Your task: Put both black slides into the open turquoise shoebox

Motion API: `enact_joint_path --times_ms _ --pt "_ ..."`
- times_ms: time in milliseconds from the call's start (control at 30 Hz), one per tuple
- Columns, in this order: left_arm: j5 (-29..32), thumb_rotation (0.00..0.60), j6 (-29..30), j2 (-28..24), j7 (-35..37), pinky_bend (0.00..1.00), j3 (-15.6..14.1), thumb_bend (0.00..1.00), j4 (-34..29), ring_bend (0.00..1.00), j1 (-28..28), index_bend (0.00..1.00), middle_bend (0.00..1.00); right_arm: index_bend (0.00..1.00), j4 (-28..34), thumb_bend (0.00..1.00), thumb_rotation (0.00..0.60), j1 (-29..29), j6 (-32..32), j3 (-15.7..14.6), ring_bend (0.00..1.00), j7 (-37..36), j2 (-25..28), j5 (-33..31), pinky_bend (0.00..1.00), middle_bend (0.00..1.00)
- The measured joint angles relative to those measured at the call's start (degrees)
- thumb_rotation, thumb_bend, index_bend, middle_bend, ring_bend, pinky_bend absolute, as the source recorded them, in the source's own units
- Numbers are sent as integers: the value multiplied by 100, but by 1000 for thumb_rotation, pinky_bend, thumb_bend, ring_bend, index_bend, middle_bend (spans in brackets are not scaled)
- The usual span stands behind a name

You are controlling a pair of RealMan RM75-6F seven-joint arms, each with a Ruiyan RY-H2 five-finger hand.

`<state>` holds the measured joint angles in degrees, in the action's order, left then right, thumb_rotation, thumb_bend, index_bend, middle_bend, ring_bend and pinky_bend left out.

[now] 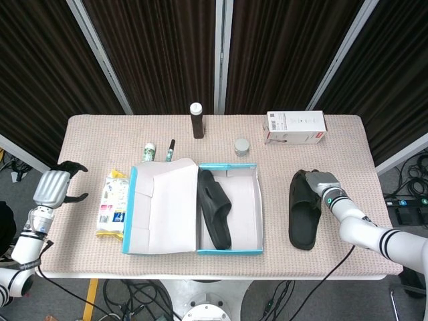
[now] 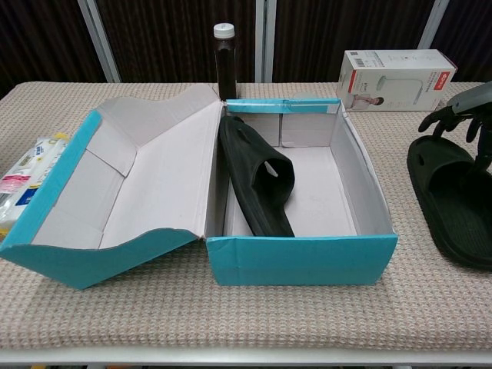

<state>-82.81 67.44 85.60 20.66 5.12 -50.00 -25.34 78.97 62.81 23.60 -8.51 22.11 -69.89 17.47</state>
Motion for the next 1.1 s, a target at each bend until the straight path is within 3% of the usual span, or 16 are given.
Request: enact_joint_path --times_ms 367,533,1100 --pt "3 600 4 -16 -33 319 -10 134 -37 219 9 343 308 66 -354 28 600 -134 -293 91 35 -674 -185 748 178 126" --pt "1 600 -8 -25 -48 319 -18 134 -56 219 7 344 308 106 -419 44 600 -128 -335 16 88 -868 -215 912 178 174" --pt "0 600 -62 -59 -69 319 -39 134 -119 219 -3 344 308 411 -427 91 600 73 -211 -359 313 -1209 -249 1004 199 419"
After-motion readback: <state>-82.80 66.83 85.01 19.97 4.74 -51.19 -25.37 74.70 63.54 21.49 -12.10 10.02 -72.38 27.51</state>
